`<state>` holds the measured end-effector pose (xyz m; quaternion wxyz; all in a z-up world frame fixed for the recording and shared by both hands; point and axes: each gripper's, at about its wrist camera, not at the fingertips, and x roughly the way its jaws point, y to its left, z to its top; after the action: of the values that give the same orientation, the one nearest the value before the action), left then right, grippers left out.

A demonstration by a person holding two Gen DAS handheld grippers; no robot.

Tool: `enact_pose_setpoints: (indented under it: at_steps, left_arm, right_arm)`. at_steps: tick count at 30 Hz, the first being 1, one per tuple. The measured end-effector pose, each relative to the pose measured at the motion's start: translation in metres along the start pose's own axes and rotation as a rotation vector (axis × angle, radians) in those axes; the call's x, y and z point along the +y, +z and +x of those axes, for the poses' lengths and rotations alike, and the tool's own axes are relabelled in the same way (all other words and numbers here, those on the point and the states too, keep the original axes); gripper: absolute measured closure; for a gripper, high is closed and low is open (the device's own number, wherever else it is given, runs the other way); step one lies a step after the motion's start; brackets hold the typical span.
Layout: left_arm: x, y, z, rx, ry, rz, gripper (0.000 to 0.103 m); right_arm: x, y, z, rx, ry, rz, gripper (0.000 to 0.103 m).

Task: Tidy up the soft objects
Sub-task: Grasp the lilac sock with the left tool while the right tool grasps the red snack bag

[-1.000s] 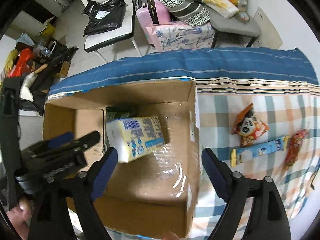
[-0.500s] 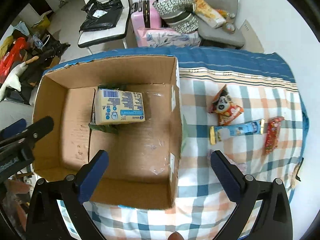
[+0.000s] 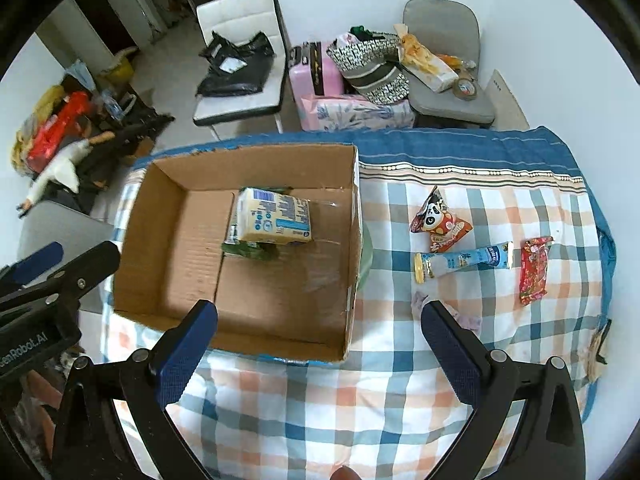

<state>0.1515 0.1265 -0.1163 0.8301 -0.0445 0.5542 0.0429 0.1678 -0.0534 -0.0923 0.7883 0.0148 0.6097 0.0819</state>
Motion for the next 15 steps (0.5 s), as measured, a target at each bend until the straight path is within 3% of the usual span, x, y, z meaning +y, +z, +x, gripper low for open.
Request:
enact_pose_setpoints:
  at_steps: [8,15]
  left_arm:
    - [-0.087,0.002,-0.008,0.004,-0.089,0.067,0.006]
    - [-0.18,0.001,0.035,0.129,-0.189,0.091,0.006]
  right_arm:
    - [-0.091,-0.014,-0.029,-0.033,0.0,0.118,0.0]
    - [-0.209,-0.021,-0.025,-0.014,-0.099,0.239,0.0]
